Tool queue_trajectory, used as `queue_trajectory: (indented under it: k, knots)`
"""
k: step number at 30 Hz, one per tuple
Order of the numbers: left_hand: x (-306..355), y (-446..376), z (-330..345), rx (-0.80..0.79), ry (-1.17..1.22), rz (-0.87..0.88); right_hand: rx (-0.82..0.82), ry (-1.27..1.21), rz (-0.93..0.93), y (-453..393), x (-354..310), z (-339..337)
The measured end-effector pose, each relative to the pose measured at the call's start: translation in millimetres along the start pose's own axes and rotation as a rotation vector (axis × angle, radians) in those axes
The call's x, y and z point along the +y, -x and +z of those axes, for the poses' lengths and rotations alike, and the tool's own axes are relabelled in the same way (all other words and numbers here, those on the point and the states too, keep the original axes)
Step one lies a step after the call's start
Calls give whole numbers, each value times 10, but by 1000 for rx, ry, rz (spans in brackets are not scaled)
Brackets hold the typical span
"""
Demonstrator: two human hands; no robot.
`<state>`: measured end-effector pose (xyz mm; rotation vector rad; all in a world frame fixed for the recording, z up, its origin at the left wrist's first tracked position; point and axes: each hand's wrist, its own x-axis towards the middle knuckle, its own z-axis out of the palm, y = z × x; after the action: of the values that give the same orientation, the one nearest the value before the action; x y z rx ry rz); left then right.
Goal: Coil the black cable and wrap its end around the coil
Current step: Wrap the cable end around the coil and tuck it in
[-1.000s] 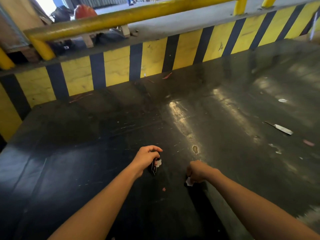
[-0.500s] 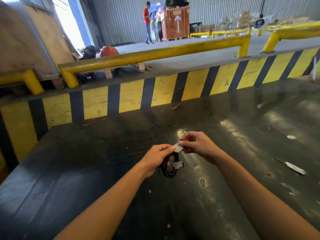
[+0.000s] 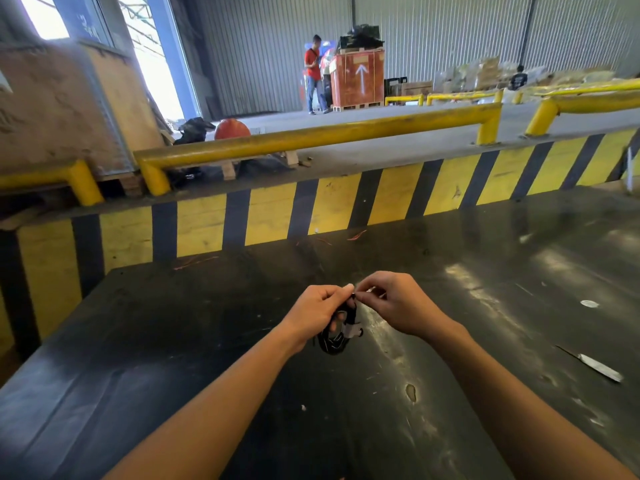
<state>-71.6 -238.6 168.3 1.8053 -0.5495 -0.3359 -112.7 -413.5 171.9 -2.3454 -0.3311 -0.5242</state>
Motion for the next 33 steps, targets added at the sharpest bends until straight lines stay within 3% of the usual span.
queue_trajectory:
  k: [7,10,14,17,21,24,27,33]
  knots:
    - [169,-20,-43,-50,15,7,43,45,-64,-37,2,57]
    - [259,-23,-28,-71,12,24,149,-2,39,-107,-2,53]
    - [348,-4,10,-130,-6,56,321,-329,363,-194,55,-111]
    - [382,-27,-19,-113,-36,65,262,-692,382,-181,26,-130]
    - [404,-51,-61,-140,-72,59,68,-1091,401,-153,18,-225]
    - [478,-63,-148,-236,-70,-15,-24,-1032,349,-136,41,-280]
    - [585,-88,-251,-329,-122,-45,-48,-752,270,-152,14,-283]
    - [641,-105,-379,-332,-254,-42,-41,-506,230,-192,-28,-260]
